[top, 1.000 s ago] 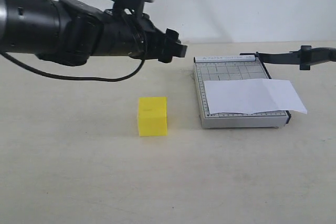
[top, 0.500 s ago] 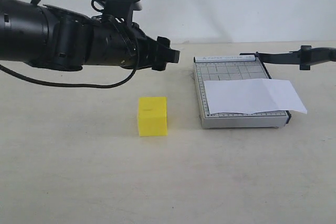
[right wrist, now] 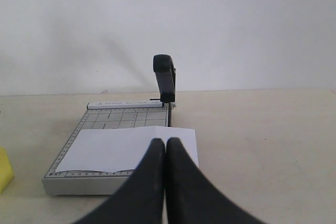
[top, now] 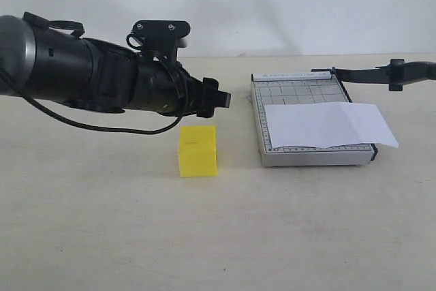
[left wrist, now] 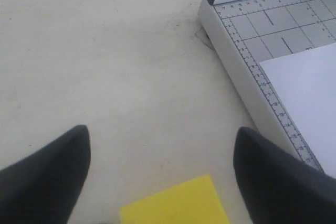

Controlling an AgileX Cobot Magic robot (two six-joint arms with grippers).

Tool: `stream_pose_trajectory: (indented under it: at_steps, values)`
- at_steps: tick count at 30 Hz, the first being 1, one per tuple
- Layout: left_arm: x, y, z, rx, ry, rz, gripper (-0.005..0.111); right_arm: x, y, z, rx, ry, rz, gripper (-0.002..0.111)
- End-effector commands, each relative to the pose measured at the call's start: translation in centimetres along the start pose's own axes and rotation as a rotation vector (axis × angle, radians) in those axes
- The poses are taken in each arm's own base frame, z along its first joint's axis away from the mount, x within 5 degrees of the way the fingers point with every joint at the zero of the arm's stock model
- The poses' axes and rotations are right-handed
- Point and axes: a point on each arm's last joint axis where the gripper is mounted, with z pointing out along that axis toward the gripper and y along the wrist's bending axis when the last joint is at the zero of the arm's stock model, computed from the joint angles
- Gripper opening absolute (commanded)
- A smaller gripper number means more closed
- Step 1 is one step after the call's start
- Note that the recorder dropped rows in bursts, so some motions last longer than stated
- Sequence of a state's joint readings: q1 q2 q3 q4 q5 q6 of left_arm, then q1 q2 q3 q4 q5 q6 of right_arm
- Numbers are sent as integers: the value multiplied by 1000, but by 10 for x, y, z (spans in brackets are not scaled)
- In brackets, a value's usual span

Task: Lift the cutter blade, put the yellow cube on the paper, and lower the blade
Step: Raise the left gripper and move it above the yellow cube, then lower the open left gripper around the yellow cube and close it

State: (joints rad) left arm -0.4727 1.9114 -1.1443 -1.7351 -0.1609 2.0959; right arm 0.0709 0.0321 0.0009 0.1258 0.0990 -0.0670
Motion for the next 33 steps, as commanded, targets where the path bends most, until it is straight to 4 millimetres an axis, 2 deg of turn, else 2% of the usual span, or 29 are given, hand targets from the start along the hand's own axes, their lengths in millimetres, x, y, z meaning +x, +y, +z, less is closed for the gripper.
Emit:
stream_pose_trajectory:
  at_steps: [1, 7, 18, 26, 33]
  values:
    - [-5, 1, -8, 20, -31, -29, 73, -1, 0, 0, 3, -11, -2, 0]
    - [-10, -1, -13, 57, -69, -15, 73, -1, 0, 0, 3, -11, -2, 0]
    - [14, -7, -11, 52, 13, 4, 73, -1, 0, 0, 3, -11, -2, 0]
    - [19, -8, -11, 50, 31, 17, 73, -1, 0, 0, 3, -11, -2, 0]
    - [20, -9, -10, 52, 36, 18, 97, -1, 0, 0, 3, -11, -2, 0]
